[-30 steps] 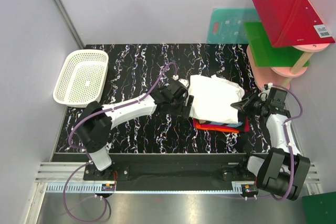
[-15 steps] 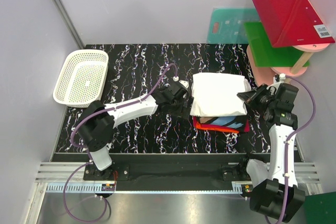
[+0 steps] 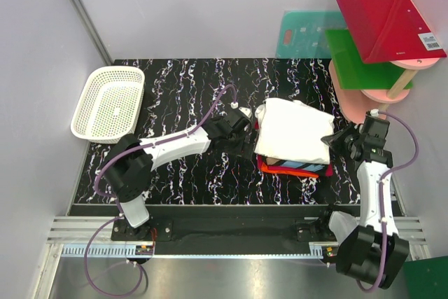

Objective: Fold and stack the t-shirts

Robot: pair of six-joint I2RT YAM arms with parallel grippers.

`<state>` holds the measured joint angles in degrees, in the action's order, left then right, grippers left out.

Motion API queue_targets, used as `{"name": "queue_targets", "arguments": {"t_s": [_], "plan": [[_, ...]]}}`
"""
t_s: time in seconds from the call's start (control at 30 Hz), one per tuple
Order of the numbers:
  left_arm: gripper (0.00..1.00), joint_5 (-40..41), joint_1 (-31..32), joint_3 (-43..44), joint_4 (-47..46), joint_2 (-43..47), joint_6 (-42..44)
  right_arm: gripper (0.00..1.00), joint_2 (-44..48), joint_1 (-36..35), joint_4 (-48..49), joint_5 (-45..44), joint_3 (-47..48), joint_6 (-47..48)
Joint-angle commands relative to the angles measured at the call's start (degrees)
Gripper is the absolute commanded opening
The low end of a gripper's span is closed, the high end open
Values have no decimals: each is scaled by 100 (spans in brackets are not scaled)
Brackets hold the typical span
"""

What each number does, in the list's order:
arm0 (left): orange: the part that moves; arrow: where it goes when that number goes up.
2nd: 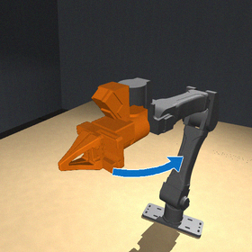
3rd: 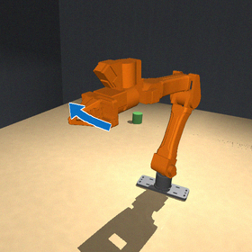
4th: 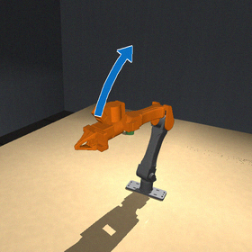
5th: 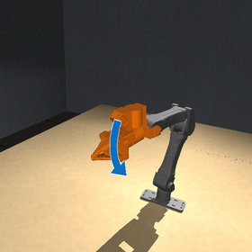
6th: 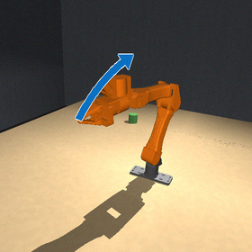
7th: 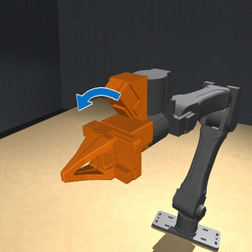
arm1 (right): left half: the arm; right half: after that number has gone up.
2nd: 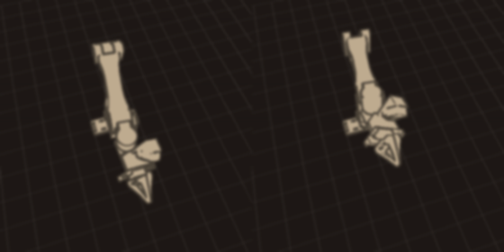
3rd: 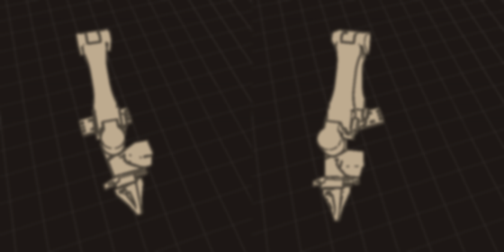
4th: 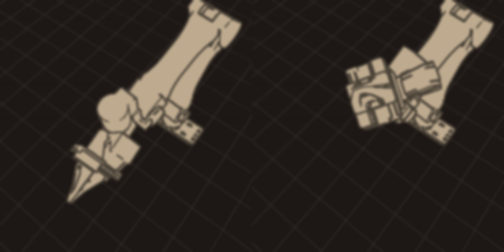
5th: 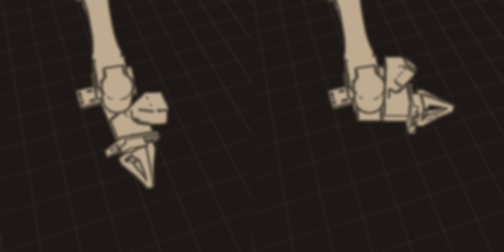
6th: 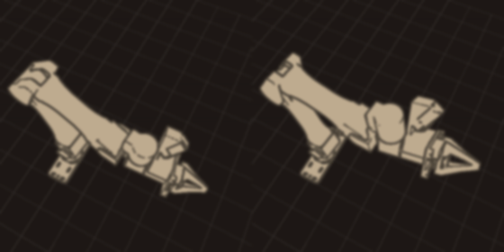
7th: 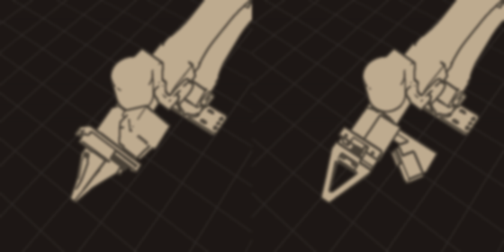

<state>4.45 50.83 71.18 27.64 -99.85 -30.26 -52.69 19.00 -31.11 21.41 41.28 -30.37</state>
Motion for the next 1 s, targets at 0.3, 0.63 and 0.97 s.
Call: {"name": "queue_targets", "arguments": {"t_s": [0.3, 0.63, 0.97], "plan": [[99, -93, -47, 177, -163, 414, 29, 14, -1244, -2, 598, -850, 275, 329], [88, -285, -47, 633, -584, 1153, 196, 96, 1179, -2, 476, -568, 143, 366], [0, -1841, -47, 2110, -689, -411, -111, 0, 797, -2, 1485, 1031, -182, 13]]}}
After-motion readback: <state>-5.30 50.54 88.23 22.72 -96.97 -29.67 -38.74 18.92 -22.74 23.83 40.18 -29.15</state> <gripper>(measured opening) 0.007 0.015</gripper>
